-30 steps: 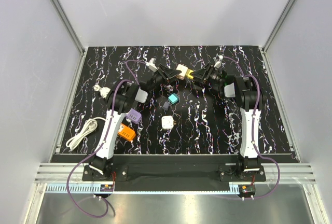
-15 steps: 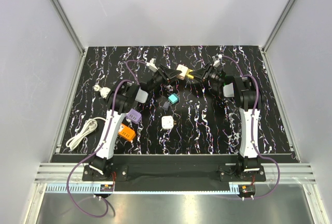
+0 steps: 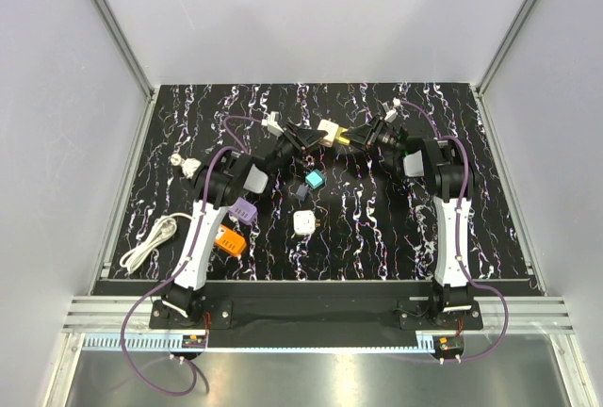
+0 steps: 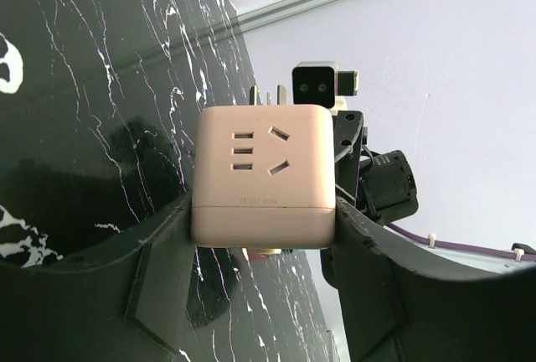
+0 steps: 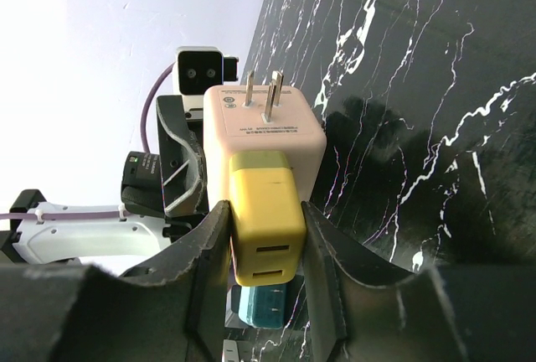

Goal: Pull the plug off the socket

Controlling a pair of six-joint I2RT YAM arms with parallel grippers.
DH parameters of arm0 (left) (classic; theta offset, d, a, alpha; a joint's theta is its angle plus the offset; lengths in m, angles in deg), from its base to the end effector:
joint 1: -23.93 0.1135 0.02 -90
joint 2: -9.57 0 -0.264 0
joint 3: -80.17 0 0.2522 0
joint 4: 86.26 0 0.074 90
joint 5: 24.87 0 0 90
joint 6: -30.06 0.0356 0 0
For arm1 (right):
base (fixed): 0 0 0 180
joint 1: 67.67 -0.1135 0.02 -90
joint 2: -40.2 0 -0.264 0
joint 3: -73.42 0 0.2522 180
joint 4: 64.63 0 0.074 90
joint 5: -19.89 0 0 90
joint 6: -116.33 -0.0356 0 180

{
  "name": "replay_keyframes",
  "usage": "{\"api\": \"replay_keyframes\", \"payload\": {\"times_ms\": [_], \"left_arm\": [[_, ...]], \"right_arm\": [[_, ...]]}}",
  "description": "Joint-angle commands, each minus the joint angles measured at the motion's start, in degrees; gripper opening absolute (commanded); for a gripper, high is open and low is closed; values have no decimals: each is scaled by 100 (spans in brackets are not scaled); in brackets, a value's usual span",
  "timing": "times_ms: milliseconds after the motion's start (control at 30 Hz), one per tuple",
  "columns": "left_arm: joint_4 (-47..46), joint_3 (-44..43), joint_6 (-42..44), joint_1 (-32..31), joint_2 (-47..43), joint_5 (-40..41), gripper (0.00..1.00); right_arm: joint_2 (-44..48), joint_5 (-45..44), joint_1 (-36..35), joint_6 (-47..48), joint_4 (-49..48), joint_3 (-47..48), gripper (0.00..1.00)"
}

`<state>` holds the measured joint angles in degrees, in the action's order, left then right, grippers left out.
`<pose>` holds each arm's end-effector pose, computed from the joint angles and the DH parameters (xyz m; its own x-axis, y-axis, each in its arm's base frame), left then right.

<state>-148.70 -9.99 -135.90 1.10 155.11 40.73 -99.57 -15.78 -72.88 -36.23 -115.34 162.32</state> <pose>0.4427 -0.2023 0.0684 -0.6819 -0.6715 -0.2900 0.2873 0.1188 -0.9505 0.4709 0.0720 0.0881 -0.7663 0.4498 -0.4588 -0.3947 0.2338 0.8885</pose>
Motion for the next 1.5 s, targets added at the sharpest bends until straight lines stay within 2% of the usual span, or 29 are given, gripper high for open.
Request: {"api": "replay_keyframes", "payload": {"times_ms": [0,333,700,900,1100,1300,1467], "left_arm": [[-386,213,178,42,-183,339,0],[-386,722,249,24,-438,911,0],[-105,837,266,-72,-561,1612,0],[-88,1277,292,-116,-772,2307,0],[281,1215,398,-178,-886,2405,0],[-24,1347,40,-169,-808,2729,0],[-316,1277,-217,-160,-763,3002,0]], "right_arm": [[-60,-124,178,78,-145,-42,0],[-51,-80,275,-36,-356,-174,0],[-95,-177,275,-221,-637,-210,0],[-69,-264,232,-124,-523,-254,0],[-16,-317,117,112,-242,-157,0],[370,-581,117,675,206,-464,0],[362,-669,126,544,-109,-587,0]]}}
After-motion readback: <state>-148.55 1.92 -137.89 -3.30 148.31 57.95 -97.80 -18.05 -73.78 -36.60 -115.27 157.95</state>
